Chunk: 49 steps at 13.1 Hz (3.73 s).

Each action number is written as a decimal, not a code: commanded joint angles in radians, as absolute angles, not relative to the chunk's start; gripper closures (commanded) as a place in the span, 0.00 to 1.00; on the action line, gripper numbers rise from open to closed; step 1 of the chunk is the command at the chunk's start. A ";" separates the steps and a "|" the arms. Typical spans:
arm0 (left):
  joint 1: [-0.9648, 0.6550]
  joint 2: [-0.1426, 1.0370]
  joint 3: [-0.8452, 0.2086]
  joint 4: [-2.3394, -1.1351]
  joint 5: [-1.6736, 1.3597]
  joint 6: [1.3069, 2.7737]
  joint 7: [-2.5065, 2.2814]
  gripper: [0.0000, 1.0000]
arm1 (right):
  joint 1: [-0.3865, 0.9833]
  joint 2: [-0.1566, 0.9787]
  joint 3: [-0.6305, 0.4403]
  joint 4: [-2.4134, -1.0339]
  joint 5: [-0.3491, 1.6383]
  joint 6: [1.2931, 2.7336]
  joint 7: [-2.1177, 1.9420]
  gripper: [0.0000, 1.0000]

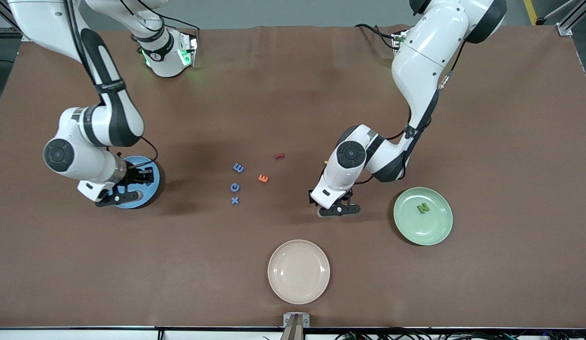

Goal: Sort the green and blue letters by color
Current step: 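Carry the blue 6 to the blue plate with the right gripper, then drop the green C on the green plate while the right gripper grasps the blue m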

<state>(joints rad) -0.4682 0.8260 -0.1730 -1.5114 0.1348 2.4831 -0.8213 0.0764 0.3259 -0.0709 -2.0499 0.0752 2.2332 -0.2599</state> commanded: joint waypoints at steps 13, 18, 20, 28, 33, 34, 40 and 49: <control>-0.476 0.916 -0.143 -1.379 0.143 2.441 -0.962 0.47 | -0.048 0.316 -0.054 -2.292 0.083 2.468 -0.457 0.72; -0.476 0.943 -0.141 -1.373 0.147 2.441 -0.962 0.56 | -0.022 0.313 -0.051 -2.283 0.084 2.450 -0.439 0.14; -0.482 0.940 -0.141 -1.376 0.149 2.438 -0.962 0.79 | 0.018 0.305 -0.049 -2.267 0.084 2.448 -0.389 0.13; -0.407 0.744 -0.140 -1.400 0.161 2.105 -0.968 0.98 | 0.375 0.318 -0.046 -2.166 0.097 2.384 0.311 0.13; -0.195 0.549 -0.141 -1.649 0.169 2.095 -0.731 0.99 | 0.529 0.370 -0.045 -2.092 0.098 2.393 0.757 0.13; -0.155 0.537 -0.144 -1.681 0.169 2.105 -0.682 0.99 | 0.549 0.379 -0.044 -2.086 0.100 2.396 0.787 0.13; -0.023 0.558 -0.144 -1.836 0.224 2.312 -0.591 0.96 | 0.630 0.481 -0.046 -2.068 0.135 2.517 0.928 0.14; -0.025 0.604 -0.147 -1.824 0.213 2.379 -0.600 0.86 | 0.638 0.517 -0.048 -2.057 0.133 2.537 0.931 0.39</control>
<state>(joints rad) -0.0261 0.5903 -0.1418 -1.8250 0.2071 2.3496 -0.5982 0.6258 0.5071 -0.0378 -2.0750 0.1148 2.5412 0.9221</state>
